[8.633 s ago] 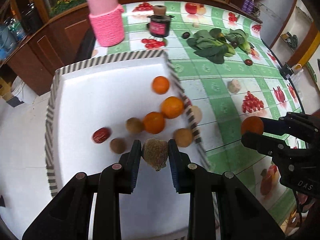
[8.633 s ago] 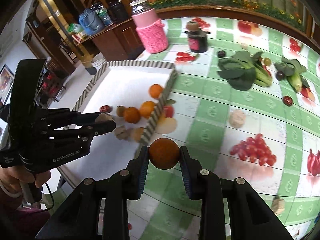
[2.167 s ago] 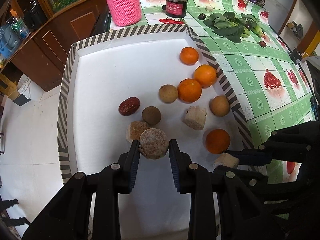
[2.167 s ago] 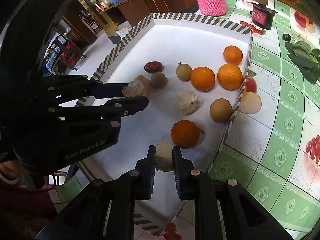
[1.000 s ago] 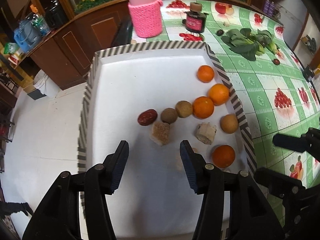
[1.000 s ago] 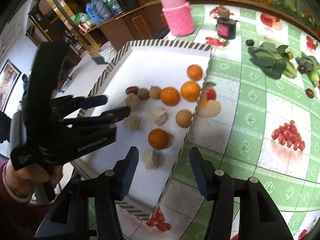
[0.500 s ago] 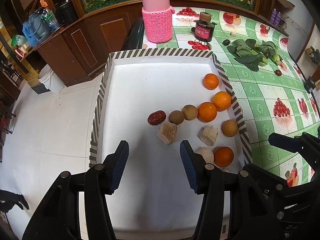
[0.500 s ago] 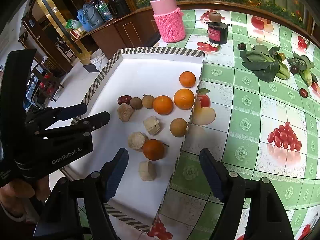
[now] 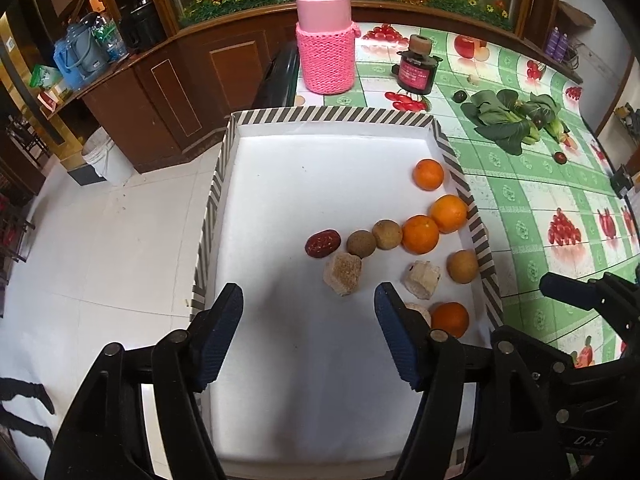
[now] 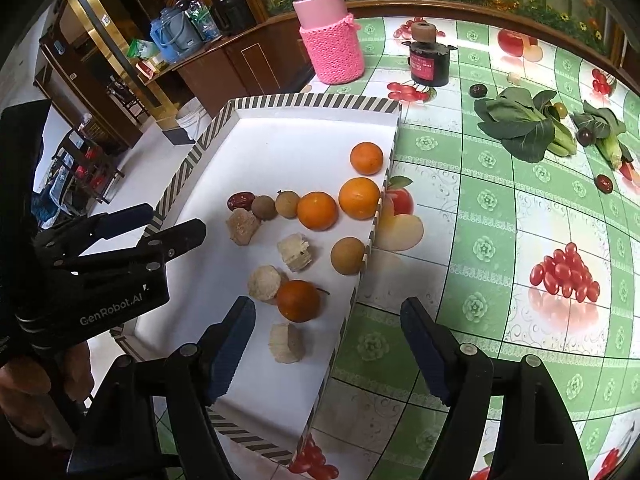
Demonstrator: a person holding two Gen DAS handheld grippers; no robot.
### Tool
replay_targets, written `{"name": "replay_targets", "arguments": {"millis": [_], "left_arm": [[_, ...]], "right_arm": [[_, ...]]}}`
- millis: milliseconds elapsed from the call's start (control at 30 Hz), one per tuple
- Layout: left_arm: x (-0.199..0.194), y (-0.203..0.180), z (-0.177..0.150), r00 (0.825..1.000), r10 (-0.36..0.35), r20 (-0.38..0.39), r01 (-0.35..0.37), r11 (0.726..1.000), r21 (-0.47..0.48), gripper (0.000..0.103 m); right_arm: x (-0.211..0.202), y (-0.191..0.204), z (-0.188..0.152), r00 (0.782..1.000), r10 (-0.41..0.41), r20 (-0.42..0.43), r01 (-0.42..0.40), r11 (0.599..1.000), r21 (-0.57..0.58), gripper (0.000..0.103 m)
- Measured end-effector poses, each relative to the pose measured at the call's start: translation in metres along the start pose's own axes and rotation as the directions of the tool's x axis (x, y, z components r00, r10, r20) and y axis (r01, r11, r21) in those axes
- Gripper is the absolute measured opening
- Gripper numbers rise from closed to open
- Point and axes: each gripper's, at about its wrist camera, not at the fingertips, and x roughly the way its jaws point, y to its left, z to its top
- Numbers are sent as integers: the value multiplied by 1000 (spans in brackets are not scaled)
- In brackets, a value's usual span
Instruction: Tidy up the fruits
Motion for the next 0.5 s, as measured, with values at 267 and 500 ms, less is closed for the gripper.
{"name": "replay_targets", "arguments": {"millis": [267,500], "left_arm": [[2,-3,0,1000,10,-6,-10,1000,13,68],[3,-5,-1,1000,4,-12,-4,1000,15,68]], "right_arm": [[3,3,0,1000,5,-11,-5,1000,-7,77],[5,1,1,1000,3,-13,-3,1000,1,77]]}}
